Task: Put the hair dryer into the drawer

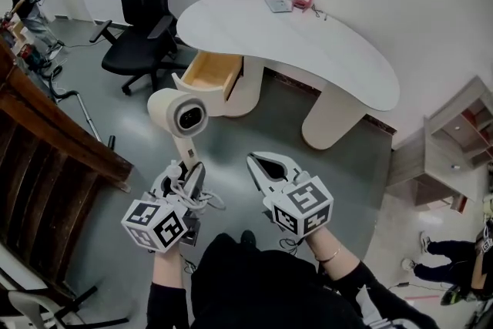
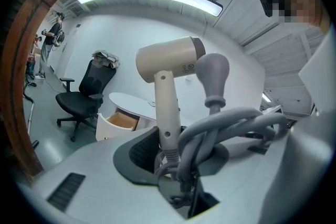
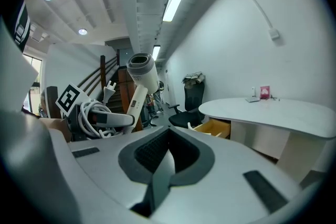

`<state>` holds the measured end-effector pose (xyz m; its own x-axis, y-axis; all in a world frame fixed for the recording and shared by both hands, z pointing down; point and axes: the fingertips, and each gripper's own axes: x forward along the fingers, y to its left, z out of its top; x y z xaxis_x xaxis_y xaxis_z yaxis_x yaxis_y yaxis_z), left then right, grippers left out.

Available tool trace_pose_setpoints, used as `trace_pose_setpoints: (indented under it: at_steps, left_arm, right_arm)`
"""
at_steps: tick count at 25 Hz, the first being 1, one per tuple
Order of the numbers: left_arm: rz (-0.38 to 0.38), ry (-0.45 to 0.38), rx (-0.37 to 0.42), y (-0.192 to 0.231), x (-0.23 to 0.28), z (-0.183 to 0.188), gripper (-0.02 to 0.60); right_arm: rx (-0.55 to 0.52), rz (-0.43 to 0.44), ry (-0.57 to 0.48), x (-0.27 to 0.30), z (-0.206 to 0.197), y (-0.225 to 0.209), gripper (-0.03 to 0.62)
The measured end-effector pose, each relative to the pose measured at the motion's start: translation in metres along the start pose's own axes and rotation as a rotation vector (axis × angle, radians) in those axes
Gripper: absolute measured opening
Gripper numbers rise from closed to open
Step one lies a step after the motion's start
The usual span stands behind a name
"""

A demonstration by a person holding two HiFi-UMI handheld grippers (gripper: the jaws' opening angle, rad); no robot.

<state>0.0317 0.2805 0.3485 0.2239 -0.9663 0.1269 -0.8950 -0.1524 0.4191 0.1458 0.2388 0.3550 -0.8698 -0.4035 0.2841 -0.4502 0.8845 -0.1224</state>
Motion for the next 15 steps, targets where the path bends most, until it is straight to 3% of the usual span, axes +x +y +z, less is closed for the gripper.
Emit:
trace_pose_setpoints:
  at_steps: [15]
  left_arm:
    - [0.04,-0.046,-0.022,0.027,0.038,0.03,0.146]
  right_arm:
    - [-0.003,-0.03,-0.012,0.015,0.013,-0.038,0.003]
